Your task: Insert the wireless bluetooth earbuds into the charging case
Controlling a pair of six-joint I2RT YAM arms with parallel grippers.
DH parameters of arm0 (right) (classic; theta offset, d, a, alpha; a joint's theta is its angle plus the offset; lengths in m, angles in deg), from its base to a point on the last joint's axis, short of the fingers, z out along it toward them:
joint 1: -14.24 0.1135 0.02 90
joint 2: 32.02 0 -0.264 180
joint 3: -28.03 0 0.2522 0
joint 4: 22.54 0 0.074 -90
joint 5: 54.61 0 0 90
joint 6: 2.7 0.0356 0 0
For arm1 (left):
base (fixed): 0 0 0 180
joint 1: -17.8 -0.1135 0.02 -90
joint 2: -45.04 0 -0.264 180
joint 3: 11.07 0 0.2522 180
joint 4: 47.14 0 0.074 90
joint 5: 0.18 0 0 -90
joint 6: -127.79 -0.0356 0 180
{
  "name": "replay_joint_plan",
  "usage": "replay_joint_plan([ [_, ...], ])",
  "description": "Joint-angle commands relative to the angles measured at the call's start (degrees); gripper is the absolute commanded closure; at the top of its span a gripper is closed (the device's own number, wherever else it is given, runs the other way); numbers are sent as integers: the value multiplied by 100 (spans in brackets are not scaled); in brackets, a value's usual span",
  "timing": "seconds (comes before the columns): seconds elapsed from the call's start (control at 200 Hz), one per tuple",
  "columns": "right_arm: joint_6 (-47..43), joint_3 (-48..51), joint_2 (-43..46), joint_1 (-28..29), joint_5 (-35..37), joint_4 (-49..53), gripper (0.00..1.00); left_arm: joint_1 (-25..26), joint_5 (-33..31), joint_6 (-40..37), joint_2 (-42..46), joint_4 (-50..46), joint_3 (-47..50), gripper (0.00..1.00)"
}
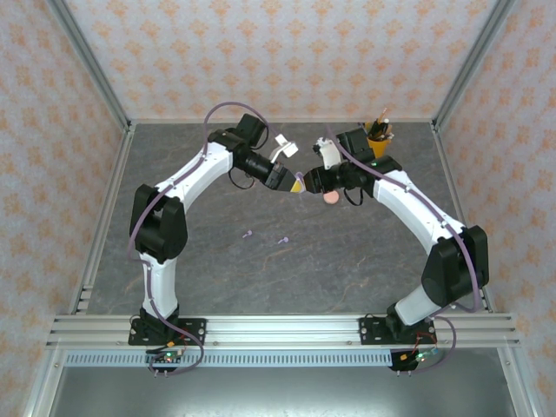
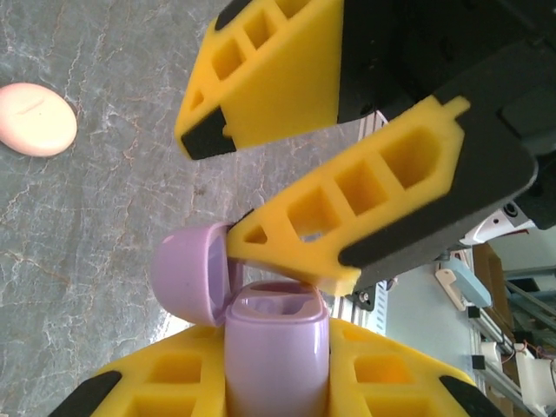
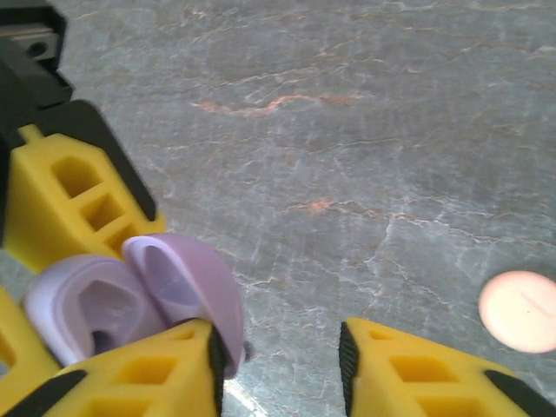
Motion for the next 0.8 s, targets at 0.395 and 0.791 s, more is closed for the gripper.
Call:
replay_joint_plan([
  [0.395, 2501, 1422, 1237, 109, 171, -698, 42, -610, -1937, 1741, 2338, 3547, 2552, 100],
  [0.791, 4480, 1642, 62, 1702, 2130, -642, 42, -611, -3758, 2562, 3835, 5459, 4485, 100],
])
